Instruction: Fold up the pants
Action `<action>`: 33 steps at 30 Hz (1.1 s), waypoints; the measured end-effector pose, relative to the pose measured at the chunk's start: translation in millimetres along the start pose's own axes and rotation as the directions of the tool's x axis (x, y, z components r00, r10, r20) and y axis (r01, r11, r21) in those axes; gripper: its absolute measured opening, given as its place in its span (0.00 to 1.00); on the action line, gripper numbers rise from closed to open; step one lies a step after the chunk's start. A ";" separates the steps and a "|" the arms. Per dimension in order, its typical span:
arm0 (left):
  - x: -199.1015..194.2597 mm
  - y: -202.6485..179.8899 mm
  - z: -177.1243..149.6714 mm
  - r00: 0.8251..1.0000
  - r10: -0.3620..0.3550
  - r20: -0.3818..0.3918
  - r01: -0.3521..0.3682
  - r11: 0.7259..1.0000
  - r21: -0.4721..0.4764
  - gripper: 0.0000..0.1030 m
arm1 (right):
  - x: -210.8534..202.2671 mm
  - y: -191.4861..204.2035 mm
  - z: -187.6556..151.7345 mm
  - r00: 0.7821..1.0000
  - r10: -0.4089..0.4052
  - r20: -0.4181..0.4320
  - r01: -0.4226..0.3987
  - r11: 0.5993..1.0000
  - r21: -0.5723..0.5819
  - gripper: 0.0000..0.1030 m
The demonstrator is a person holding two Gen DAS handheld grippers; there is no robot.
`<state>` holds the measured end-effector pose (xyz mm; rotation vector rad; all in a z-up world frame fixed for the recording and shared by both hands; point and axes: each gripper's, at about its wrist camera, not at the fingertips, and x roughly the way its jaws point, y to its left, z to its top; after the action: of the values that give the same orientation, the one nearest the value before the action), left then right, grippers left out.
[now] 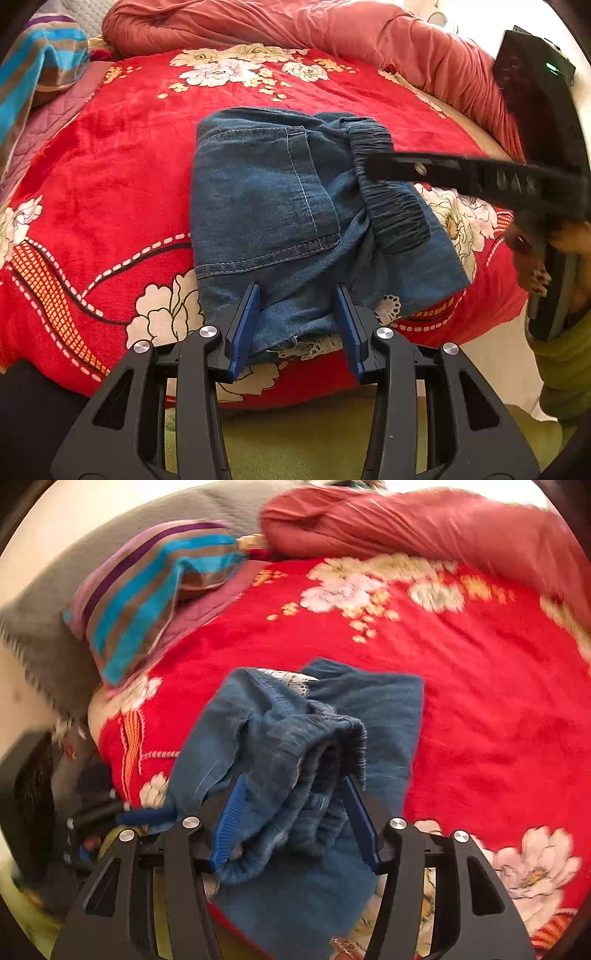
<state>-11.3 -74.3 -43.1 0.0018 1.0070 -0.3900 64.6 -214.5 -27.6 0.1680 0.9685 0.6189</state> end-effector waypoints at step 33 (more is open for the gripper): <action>-46.8 -15.1 7.4 0.990 -0.013 0.138 0.011 1.000 0.021 0.53 | -80.9 12.2 -17.0 0.972 -0.105 0.209 0.133 0.983 -0.129 0.68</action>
<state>-32.1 -74.9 2.1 -0.0129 0.8664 -0.4060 12.5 -252.3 25.7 0.0438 0.7305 0.5465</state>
